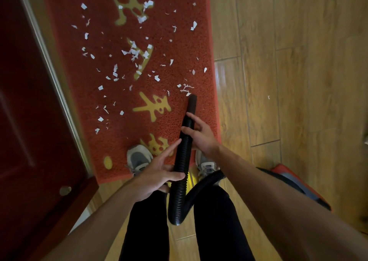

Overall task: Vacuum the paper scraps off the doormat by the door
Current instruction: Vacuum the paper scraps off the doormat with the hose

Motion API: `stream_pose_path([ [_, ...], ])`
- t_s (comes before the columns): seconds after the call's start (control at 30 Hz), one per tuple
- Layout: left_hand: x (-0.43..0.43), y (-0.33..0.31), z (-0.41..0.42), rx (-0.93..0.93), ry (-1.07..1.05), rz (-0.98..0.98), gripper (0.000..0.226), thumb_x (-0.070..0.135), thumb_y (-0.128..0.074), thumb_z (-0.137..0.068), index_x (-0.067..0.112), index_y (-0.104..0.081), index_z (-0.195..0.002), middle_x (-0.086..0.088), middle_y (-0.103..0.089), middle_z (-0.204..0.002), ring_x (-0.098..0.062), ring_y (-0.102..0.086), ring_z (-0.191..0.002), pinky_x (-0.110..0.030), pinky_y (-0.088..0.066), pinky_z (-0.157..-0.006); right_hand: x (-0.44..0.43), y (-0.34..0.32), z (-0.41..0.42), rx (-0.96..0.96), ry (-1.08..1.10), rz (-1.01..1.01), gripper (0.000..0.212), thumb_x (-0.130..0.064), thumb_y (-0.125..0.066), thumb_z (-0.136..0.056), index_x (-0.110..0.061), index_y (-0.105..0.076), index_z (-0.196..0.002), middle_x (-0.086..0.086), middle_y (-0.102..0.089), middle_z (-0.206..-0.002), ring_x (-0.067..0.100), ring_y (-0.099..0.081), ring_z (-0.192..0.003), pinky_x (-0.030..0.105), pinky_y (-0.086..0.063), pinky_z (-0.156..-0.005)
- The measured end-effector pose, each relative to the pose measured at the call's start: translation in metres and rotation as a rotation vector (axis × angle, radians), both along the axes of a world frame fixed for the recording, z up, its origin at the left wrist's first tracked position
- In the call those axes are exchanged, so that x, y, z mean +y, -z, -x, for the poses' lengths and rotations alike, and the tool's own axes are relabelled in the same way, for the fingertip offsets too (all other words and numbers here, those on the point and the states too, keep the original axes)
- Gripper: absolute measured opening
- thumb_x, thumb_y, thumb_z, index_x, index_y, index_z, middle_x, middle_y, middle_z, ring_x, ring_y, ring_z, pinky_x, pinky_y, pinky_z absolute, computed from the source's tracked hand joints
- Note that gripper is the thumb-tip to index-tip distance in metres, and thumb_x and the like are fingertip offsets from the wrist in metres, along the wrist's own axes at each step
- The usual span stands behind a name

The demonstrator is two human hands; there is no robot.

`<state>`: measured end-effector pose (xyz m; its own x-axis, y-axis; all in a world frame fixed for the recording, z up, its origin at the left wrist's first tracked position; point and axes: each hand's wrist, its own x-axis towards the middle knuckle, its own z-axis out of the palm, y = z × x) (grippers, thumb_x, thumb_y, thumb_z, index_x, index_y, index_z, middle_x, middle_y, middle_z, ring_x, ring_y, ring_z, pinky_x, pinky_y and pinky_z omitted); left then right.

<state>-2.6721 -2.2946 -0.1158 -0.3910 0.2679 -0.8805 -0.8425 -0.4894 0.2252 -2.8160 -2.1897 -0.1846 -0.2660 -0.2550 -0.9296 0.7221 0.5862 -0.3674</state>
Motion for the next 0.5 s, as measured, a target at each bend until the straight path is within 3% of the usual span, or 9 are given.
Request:
stream_pose_path([
  [0.2, -0.012, 0.01, 0.028, 0.032, -0.031, 0.04, 0.089, 0.001, -0.069, -0.088, 0.064, -0.032, -0.139, -0.003, -0.078, -0.098, -0.021, -0.074, -0.092, -0.055, -0.058, -0.082, -0.023, 0.004, 0.026, 0.022, 0.035, -0.035, 0.059, -0.01, -0.065, -0.092, -0.03, -0.047, -0.144, 0.01, -0.055, -0.132, 0.019, -0.064, -0.094, 0.028, -0.057, -0.057],
  [0.4, -0.029, 0.011, 0.015, 0.0, -0.028, 0.052, 0.092, -0.001, -0.07, -0.086, 0.066, -0.033, -0.136, -0.006, -0.077, -0.102, -0.026, -0.072, -0.098, -0.058, -0.057, -0.085, -0.043, 0.002, 0.015, -0.005, -0.023, -0.044, 0.059, -0.012, -0.065, -0.092, -0.034, -0.046, -0.144, 0.006, -0.054, -0.131, 0.015, -0.064, -0.093, 0.027, -0.057, -0.059],
  [0.5, -0.035, 0.006, -0.002, -0.023, -0.081, 0.011, 0.093, -0.004, -0.069, -0.086, 0.062, -0.032, -0.14, -0.011, -0.076, -0.107, -0.025, -0.073, -0.093, -0.05, -0.06, -0.075, -0.053, 0.001, 0.003, -0.045, -0.067, -0.022, 0.06, -0.011, -0.064, -0.092, -0.034, -0.045, -0.144, 0.007, -0.052, -0.133, 0.019, -0.065, -0.096, 0.031, -0.06, -0.065],
])
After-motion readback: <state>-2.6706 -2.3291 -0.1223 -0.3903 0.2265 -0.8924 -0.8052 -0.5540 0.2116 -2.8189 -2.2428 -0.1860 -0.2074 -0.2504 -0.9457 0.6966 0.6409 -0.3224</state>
